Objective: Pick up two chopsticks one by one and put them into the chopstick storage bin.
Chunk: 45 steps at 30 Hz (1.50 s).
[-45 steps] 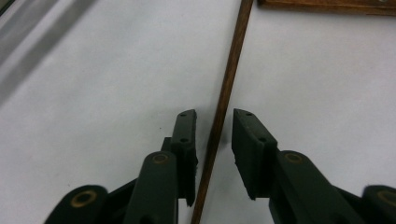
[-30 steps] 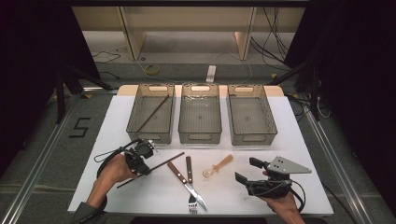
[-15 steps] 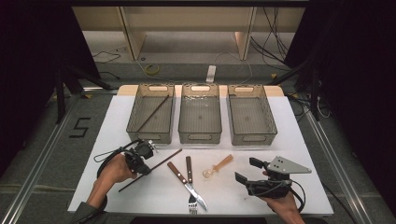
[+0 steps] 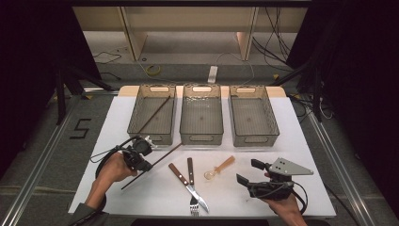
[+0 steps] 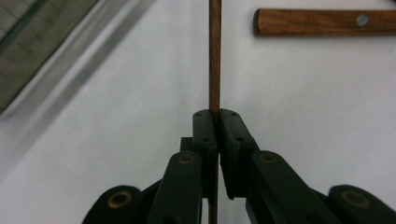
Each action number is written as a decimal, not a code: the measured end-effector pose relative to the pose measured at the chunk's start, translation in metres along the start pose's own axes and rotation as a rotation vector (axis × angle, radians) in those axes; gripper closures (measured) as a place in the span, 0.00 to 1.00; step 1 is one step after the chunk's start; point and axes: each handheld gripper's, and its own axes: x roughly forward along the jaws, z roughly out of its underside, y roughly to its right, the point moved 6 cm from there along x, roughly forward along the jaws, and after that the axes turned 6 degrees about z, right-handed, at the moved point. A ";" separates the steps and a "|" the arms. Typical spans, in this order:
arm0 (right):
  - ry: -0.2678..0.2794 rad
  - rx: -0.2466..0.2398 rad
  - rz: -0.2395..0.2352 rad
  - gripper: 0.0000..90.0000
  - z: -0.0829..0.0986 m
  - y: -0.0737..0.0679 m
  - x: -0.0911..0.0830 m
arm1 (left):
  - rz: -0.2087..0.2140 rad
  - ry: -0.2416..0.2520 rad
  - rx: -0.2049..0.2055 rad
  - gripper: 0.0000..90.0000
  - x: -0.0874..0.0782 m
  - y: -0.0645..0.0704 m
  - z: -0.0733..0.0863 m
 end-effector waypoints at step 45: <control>-0.007 0.009 0.002 0.24 0.002 0.002 0.001 | -0.033 0.270 -0.055 0.94 -0.078 -0.018 -0.066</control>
